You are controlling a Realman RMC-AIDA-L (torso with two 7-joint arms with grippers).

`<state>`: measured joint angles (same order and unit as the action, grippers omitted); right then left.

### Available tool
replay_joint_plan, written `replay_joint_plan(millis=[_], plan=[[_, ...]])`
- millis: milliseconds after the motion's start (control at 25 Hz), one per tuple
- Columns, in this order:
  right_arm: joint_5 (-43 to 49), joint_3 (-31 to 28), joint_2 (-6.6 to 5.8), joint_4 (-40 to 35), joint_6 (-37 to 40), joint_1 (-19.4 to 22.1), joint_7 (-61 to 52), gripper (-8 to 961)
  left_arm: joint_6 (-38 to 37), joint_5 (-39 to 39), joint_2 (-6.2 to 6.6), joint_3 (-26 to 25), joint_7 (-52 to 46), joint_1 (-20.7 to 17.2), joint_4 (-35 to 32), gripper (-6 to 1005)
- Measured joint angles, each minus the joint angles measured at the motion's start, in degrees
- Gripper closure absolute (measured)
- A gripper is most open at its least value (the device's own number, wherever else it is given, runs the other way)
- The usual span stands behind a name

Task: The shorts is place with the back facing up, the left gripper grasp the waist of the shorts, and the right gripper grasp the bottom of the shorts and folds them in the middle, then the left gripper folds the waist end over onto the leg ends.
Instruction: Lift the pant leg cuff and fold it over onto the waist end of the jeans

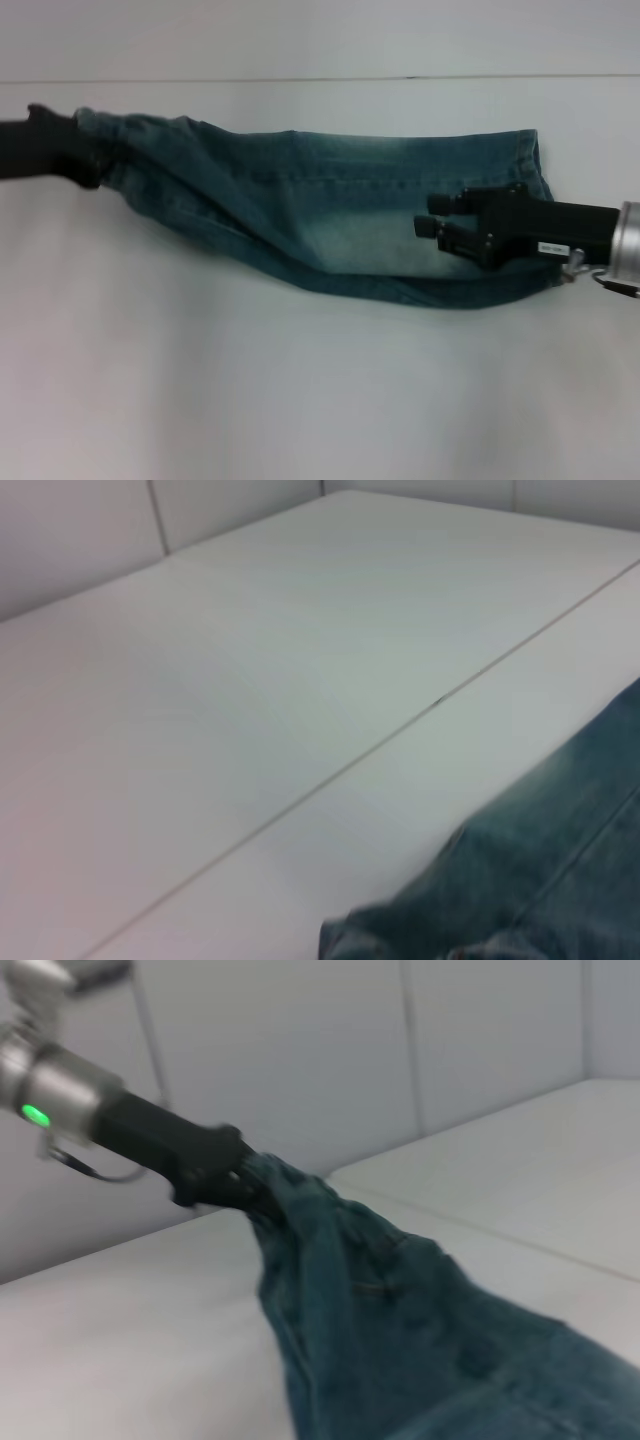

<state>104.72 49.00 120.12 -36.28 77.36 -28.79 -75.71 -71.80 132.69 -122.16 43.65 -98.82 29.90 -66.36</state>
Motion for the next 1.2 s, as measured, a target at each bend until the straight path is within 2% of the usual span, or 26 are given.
replay_joint_plan(millis=[40, 80, 280, 440, 480, 720, 960, 1200], plan=[[-0.9, 0.0, 0.05, 1.4, -1.7, -0.4, 1.1, 443, -2.9, 2.6, 0.40, 0.2, -4.8, 2.4, -2.6, 930], [-2.4, 0.0, 0.09, 3.6, -3.9, -1.2, 2.6, 474, -2.9, 2.6, 0.40, 0.2, -4.8, 2.4, -2.6, 928], [-11.2, 0.7, 0.43, 13.8, -10.4, -4.4, 12.9, 630, -9.8, 9.0, 0.49, 3.3, -15.1, 7.6, -9.5, 918], [-19.3, 0.8, 0.79, 24.4, -17.1, -9.0, 26.8, 832, -15.1, 11.1, 0.22, 5.1, -21.4, 11.8, -13.8, 911], [-19.3, 0.8, 0.79, 24.4, -17.1, -9.0, 26.8, 849, -16.3, 11.1, 0.22, 5.3, -22.8, 13.1, -14.3, 909], [-28.6, 0.2, 1.10, 34.1, -24.4, -15.2, 39.8, 954, -21.5, 11.2, 0.46, 5.6, -28.4, 19.7, -15.3, 897], [-28.0, 0.6, 1.42, 39.1, -29.2, -21.7, 44.4, 944, -24.7, 11.1, 0.42, 5.8, -32.7, 25.3, -15.9, 886], [-22.3, 0.0, 1.44, 44.9, -31.4, -28.4, 43.9, 934, -26.7, 11.3, 0.18, 6.1, -34.8, 29.4, -16.0, 874]])
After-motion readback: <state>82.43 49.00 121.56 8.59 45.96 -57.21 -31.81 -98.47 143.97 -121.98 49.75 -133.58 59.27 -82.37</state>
